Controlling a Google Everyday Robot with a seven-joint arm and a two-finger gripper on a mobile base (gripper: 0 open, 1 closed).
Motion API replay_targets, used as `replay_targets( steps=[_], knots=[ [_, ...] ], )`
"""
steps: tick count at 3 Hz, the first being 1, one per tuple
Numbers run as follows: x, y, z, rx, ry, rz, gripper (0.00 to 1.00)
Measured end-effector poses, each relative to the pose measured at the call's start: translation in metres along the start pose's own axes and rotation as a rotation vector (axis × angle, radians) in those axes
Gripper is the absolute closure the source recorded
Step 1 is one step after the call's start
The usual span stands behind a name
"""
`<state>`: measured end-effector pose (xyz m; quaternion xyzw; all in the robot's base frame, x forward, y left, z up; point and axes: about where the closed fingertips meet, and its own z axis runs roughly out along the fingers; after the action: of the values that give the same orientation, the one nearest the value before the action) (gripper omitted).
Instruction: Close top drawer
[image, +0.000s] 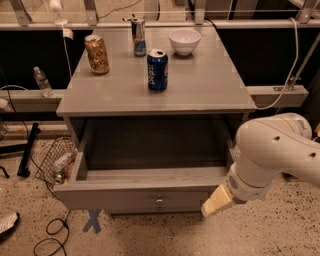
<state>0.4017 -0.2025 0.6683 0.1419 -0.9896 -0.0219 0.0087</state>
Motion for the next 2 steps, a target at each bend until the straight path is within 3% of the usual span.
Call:
replay_targets(
  steps=[2],
  knots=[
    [-0.003, 0.001, 0.026, -0.011, 0.020, 0.049, 0.00]
  ],
)
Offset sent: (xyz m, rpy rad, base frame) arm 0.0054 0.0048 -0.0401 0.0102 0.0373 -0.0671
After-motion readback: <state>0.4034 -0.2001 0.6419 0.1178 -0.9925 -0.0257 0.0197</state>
